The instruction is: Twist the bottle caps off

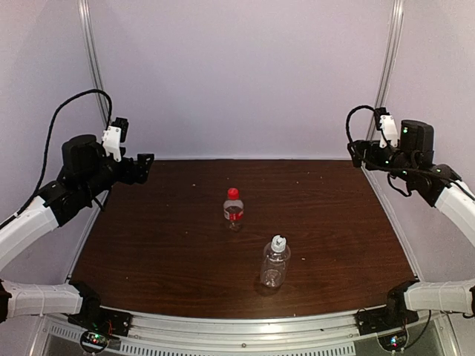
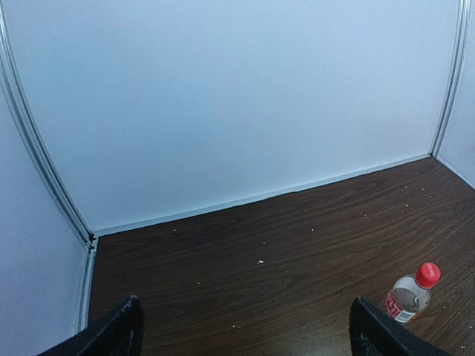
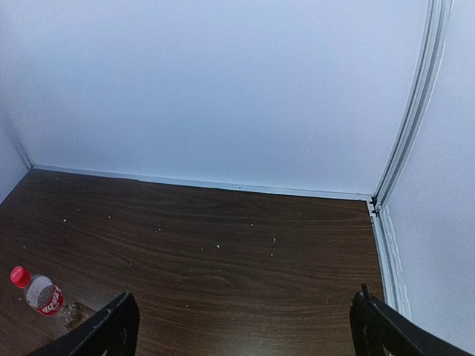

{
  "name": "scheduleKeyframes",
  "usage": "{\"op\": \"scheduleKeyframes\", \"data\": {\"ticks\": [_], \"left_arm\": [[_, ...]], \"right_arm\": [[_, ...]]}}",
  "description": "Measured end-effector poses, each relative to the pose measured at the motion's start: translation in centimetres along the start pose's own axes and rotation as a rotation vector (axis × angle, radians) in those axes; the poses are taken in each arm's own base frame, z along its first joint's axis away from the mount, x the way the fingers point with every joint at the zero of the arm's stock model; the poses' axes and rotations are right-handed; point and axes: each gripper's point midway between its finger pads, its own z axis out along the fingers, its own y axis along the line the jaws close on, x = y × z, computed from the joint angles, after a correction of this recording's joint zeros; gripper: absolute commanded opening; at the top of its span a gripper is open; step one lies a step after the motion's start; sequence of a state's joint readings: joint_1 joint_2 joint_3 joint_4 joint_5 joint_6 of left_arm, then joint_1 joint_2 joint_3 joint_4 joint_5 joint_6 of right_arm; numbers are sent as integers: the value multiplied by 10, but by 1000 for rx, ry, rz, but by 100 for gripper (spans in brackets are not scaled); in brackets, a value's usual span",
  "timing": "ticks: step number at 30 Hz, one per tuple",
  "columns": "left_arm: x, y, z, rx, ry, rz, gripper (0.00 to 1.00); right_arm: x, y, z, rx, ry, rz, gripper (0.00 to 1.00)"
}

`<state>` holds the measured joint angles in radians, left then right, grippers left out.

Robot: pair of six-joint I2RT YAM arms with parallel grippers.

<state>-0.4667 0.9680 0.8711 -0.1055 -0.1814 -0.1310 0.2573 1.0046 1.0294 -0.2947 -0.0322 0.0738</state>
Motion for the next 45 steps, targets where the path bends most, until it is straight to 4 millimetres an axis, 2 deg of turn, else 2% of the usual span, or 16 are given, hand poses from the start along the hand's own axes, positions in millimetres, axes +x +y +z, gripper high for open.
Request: {"op": "scheduleKeyframes", "data": {"ticks": [12, 17, 23, 29, 33, 37, 40, 45], "left_arm": [[1, -1, 0, 7, 8, 1, 98], [-3, -9, 0, 54, 35, 10, 97], [-8, -30, 2, 138, 73, 50, 98], [7, -70, 1, 268, 145, 123, 98], [15, -96, -4, 363, 170, 142, 98], [24, -116, -8, 433, 183, 152, 98], [41, -122, -8, 446, 214, 139, 98], [71, -115, 0, 390, 286, 73, 98]], "right_arm": [[4, 1, 0, -4, 15, -2, 100], [7, 0, -4, -1, 52, -4, 100], [-2, 0, -12, 0, 64, 2, 100], [4, 9, -17, -47, 121, 0, 100], [9, 25, -22, -117, 166, -8, 100], [17, 55, -31, -241, 209, -26, 98], [27, 80, -40, -342, 249, -42, 96], [43, 128, -61, -525, 302, -75, 94]]}}
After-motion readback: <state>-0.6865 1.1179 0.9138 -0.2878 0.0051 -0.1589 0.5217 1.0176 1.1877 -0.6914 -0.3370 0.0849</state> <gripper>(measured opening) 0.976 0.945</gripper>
